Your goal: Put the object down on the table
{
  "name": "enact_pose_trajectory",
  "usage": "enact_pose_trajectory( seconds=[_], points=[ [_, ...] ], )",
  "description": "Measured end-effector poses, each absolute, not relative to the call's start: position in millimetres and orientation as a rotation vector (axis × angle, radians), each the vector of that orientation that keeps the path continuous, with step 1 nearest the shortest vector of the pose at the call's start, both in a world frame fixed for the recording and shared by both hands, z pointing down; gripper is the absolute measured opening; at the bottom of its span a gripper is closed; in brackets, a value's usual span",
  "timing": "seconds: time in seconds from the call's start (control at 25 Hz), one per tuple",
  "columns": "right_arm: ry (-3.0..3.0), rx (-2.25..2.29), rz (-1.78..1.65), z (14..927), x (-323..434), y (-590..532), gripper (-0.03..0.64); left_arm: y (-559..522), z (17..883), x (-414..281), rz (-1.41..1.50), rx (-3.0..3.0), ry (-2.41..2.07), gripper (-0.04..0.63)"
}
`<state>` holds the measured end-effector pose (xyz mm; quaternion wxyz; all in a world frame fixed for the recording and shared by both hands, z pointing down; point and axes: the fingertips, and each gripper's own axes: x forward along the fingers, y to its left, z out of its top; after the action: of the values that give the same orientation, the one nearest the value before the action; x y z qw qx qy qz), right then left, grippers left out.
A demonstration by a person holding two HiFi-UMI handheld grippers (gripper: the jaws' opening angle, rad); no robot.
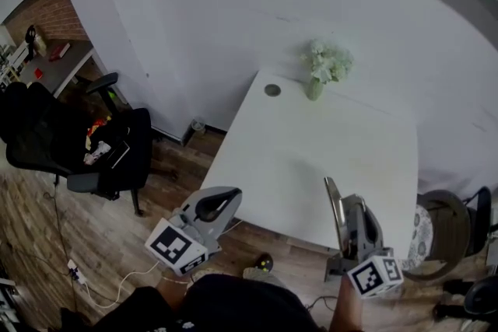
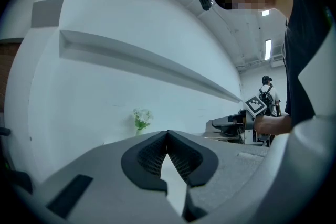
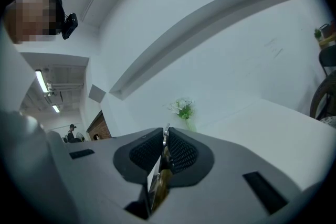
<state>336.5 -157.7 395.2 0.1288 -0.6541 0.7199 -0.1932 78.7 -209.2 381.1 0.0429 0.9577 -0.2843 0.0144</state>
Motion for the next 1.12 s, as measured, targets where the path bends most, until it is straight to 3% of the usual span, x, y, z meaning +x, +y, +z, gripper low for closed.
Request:
enact_pose_trajectory(
  seconds=[0.68,1.12],
  points=[
    [2.139,-1.862,-0.647,427,355,-183,0.031,-205,401,87,0.110,2.887,-0.959,-0.001],
    [2.120,-1.952,-0.723,453,379,-226,0.031,-267,402,119,0.045,2.872,-0.901,0.000]
  ],
)
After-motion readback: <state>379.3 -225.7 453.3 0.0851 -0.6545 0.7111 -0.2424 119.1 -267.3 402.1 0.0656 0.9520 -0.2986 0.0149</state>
